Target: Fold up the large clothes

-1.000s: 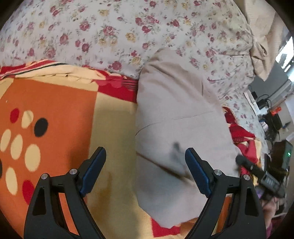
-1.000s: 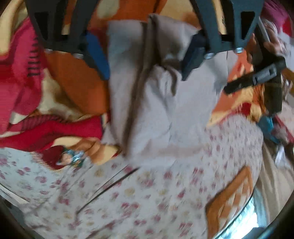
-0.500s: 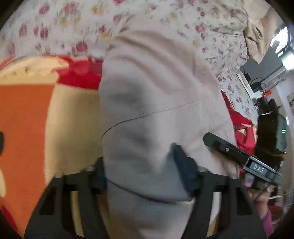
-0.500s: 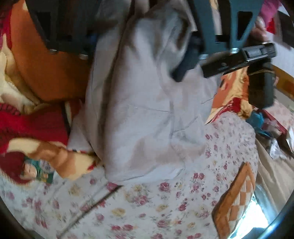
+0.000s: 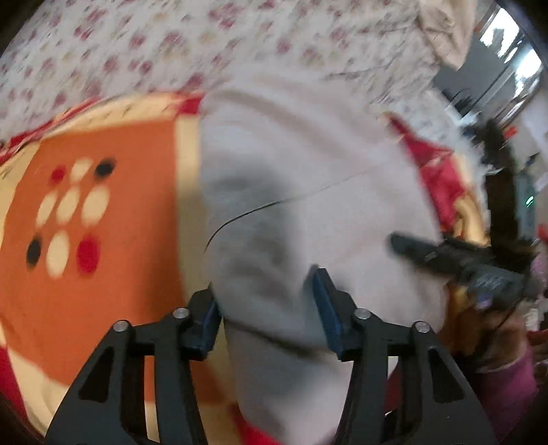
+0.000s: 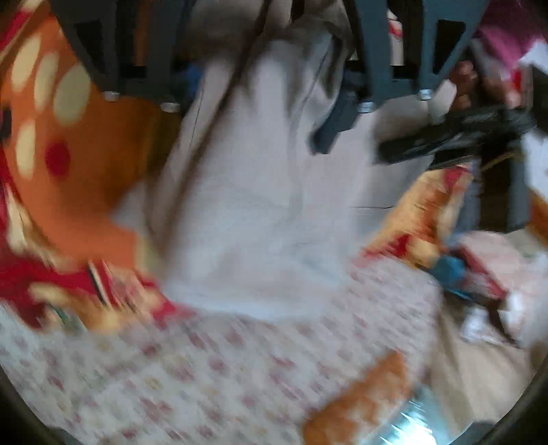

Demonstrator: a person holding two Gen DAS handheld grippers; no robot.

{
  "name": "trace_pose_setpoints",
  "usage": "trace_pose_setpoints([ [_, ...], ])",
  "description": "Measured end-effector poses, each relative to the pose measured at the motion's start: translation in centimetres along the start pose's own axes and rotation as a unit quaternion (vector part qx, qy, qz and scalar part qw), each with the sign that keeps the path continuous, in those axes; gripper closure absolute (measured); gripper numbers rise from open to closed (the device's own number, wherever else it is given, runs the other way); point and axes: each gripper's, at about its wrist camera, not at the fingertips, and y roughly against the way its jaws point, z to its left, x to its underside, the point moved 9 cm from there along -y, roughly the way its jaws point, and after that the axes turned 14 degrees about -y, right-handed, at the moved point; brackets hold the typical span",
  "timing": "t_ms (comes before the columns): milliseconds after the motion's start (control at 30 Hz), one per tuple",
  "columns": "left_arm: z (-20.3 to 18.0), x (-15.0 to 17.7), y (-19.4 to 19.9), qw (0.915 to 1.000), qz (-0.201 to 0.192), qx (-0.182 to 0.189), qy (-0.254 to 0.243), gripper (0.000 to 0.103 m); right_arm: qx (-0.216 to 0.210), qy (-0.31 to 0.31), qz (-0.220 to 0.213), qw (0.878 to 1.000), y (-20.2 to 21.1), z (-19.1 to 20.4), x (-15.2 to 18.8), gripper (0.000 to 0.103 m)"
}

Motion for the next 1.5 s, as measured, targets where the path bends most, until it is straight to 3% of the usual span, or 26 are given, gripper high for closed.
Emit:
trace_pose_setpoints([
  [33,0.5,0.7,1.0,0.9999,-0.014,-0.004,0.008,0.049,-0.002,-0.014,0.007,1.0,0.0,-0.4,0.7,0.046],
  [100,1.1,1.7,3.3,0.9989,-0.041,-0.016,0.017,0.047,-0.023,-0.036,-0.018,0.999,2.5,-0.4,1.5,0.046],
  [167,1.5,2.3,4.8,0.9976,-0.06,-0.033,0.011,0.041,-0.023,-0.018,-0.043,0.999,5.4,0.0,2.5,0.045],
  [267,1.3,3.3,6.0,0.9948,-0.073,-0.07,-0.009,0.041,-0.026,-0.004,-0.051,0.998,7.9,0.7,3.9,0.045],
  [400,0.9,5.0,4.5,0.9966,-0.062,-0.053,0.011,0.041,-0.04,0.029,-0.037,0.998,7.8,2.7,6.5,0.045],
  [500,0.0,6.0,3.0,0.9983,-0.046,-0.027,0.023,0.041,-0.014,0.057,-0.026,0.998,5.6,3.2,7.5,0.048],
  [533,-0.2,6.0,2.6,0.9985,-0.043,-0.022,0.024,0.041,0.011,0.063,-0.025,0.998,4.3,2.8,7.5,0.055],
  [567,-0.3,6.1,2.3,0.9986,-0.042,-0.02,0.027,0.041,0.029,0.061,-0.026,0.997,3.4,2.2,7.3,0.069],
  [633,-0.5,5.9,2.2,0.9987,-0.035,-0.015,0.033,0.041,0.021,0.031,-0.023,0.999,2.3,1.3,6.9,0.091],
  [700,-0.6,5.3,3.1,0.9986,-0.042,-0.014,0.028,0.041,0.0,0.024,-0.025,0.999,2.7,1.6,6.6,0.097],
  [767,-0.5,4.4,4.7,0.9975,-0.062,-0.028,0.018,0.041,0.016,0.063,-0.046,0.997,4.5,2.2,6.4,0.099],
  [867,0.0,3.2,5.6,0.9955,-0.084,-0.039,0.02,0.034,0.05,0.072,-0.062,0.994,6.2,0.8,5.8,0.099],
  [1000,-0.6,3.2,2.7,0.9973,-0.054,-0.046,0.018,0.034,0.071,0.039,-0.054,0.995,5.6,-2.2,6.0,0.099],
  [1133,-2.0,3.6,0.4,0.9978,-0.041,-0.051,-0.009,0.033,0.092,0.056,-0.05,0.993,5.2,-2.3,6.3,0.099],
  [1233,-2.1,3.7,-0.4,0.9974,-0.038,-0.059,-0.016,0.033,0.076,0.045,-0.045,0.995,6.0,-2.2,6.0,0.096],
  [1267,-2.1,3.6,-0.4,0.9975,-0.036,-0.058,-0.018,0.033,0.068,0.036,-0.047,0.996,6.6,-2.1,5.9,0.087],
  [1367,-2.0,2.6,0.9,0.9976,-0.046,-0.048,-0.021,0.033,0.044,0.015,-0.077,0.996,9.4,-1.4,5.0,0.074],
  [1500,-1.3,-0.3,2.5,0.9948,-0.075,-0.064,-0.026,0.033,0.012,0.023,-0.12,0.992,11.8,1.0,2.6,0.072],
])
